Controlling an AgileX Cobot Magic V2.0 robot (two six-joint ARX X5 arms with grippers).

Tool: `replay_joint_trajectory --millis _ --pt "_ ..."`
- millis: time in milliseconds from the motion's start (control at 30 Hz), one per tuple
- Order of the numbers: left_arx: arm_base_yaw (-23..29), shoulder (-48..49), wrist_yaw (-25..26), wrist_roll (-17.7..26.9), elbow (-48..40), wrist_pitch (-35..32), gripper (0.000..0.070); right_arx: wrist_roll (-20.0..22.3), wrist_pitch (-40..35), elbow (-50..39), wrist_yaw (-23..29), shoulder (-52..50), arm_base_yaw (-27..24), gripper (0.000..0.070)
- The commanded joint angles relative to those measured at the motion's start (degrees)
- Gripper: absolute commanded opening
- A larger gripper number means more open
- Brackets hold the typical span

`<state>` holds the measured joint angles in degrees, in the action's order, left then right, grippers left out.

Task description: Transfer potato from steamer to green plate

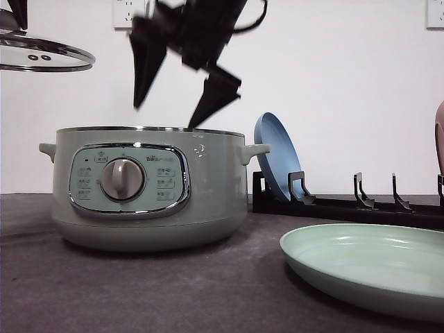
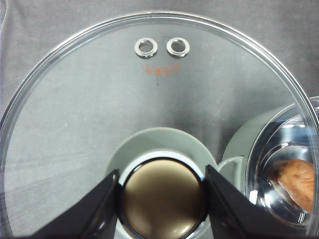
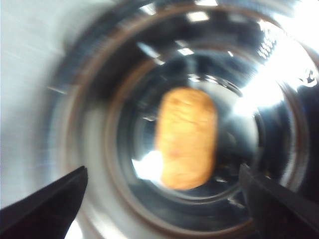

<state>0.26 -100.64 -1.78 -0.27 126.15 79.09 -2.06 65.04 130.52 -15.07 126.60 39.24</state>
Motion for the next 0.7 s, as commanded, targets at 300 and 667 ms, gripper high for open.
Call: replay_joint_trajectory --millis 300,667 --pt "0.1 0.7 -0.1 0.7 1.8 -1.8 0.0015 6.7 -4.2 1.7 2.1 6.2 1.4 0.0613" --pt "0.1 0.7 -0.1 0.7 1.8 -1.9 0.0015 7.0 -5.2 1.7 3.1 9.5 1.5 0.0612"
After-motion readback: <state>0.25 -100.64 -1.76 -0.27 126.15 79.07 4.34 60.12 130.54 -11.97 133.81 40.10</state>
